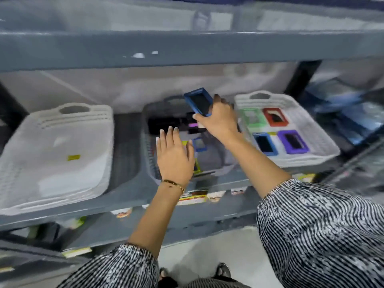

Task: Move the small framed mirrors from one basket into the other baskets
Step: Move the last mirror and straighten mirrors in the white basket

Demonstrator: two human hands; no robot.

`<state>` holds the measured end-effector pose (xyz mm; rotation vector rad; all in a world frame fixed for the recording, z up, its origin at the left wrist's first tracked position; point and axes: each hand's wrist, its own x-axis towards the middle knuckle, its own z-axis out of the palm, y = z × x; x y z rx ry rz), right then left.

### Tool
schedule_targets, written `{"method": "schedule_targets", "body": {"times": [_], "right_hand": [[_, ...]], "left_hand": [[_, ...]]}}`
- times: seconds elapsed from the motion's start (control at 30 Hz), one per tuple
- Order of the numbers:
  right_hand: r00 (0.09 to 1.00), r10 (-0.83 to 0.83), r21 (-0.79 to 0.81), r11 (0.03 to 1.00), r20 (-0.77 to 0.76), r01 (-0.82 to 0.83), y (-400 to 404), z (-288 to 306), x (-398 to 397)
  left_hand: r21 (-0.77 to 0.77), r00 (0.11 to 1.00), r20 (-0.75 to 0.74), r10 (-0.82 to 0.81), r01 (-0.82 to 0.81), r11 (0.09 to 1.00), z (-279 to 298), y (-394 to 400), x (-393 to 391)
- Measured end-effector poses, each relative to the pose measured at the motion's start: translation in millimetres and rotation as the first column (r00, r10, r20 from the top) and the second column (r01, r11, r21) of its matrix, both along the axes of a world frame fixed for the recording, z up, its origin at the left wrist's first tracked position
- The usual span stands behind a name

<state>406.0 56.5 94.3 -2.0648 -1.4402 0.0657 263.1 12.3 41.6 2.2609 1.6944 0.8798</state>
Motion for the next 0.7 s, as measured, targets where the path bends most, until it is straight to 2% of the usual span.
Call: {"method": "schedule_targets", "body": {"times": [0.2,0.33,0.5,0.7], "right_hand": [[0.974,-0.223,-0.149,0.965,-0.028,0.217,-61,-14,121],[0.956,-0.285,-0.257,0.931,-0.073,0.259,-79,-35,170],[0.940,-0.319,-0.407,0.880,-0.125,0.244,-82,-60,186],[0.959,-0.280,-0.488,0.843,-0.039,0.227,-75,-73,185]], "left_hand": [[-0.075,0.990,-0.073,-0.121,0.115,0.990,-7,-30,98],[-0.144,0.987,-0.125,-0.102,0.083,0.986,-19,-36,130],[-0.187,0.970,-0.234,-0.059,0.014,0.982,-30,-37,137],[-0.195,0.957,-0.288,-0.029,-0.029,0.980,-34,-36,142]]}}
